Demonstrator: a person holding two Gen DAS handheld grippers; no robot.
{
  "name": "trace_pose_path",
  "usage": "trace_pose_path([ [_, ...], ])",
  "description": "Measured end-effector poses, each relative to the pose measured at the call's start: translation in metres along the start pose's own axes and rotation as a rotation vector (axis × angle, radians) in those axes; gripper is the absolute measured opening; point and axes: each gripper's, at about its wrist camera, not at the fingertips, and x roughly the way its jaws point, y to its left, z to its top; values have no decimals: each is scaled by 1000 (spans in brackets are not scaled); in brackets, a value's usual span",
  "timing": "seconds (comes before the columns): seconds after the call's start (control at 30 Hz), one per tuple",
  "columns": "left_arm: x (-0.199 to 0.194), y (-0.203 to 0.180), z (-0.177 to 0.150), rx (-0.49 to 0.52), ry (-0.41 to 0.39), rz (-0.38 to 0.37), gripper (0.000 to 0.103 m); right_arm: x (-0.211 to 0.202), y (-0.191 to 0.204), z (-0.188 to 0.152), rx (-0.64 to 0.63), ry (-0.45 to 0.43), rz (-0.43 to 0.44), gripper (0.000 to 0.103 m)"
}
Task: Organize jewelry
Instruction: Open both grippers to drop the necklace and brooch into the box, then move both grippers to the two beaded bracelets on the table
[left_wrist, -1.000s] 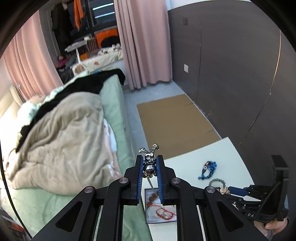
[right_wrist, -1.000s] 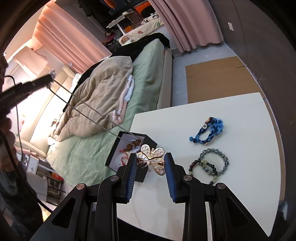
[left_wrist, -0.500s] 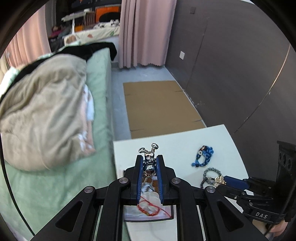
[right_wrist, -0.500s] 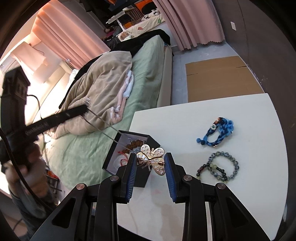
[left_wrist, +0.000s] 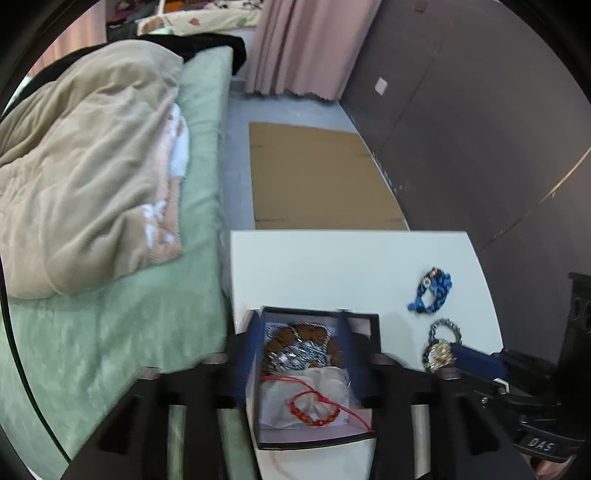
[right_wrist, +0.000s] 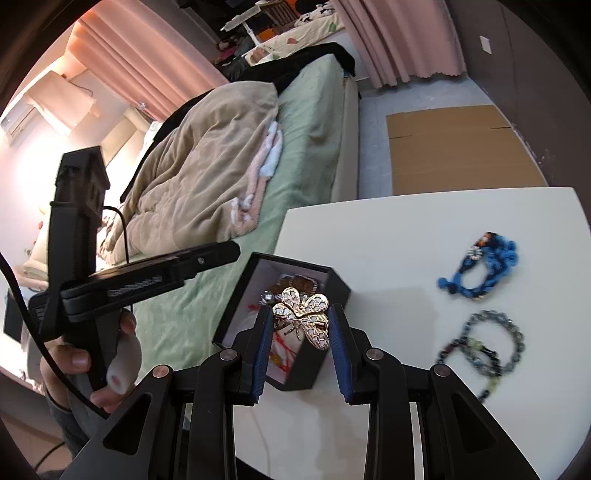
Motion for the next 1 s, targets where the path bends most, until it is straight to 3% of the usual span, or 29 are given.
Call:
trace_pose_path([
  [0.07,-8,7,-1,-15,-30,-2,69,6,4,1,1,9,15,31],
  [0.27,-23,28,-2,-58,-62,-16,69,24,26,-1,-25,48,64,32],
  [0.33,-28,34,-3,-69,-73,-21,69,31,32,-2,-34,75,79,41],
  [0.37,-29,35,-4,-75,-77,-23,69,33,32,-2,-28,87,82,54],
  [0.4,-31,36,-4,-80,-80,-28,69,33,29,-3,-11,92,71,59],
  [0.47,-34,35,-5,-81,-84,-38,69,26,21,-4,12,79,42,60],
  [1.0,-18,-44,-12,76,-37,-95,69,-62,-51,-7,131,-37,-89,65],
])
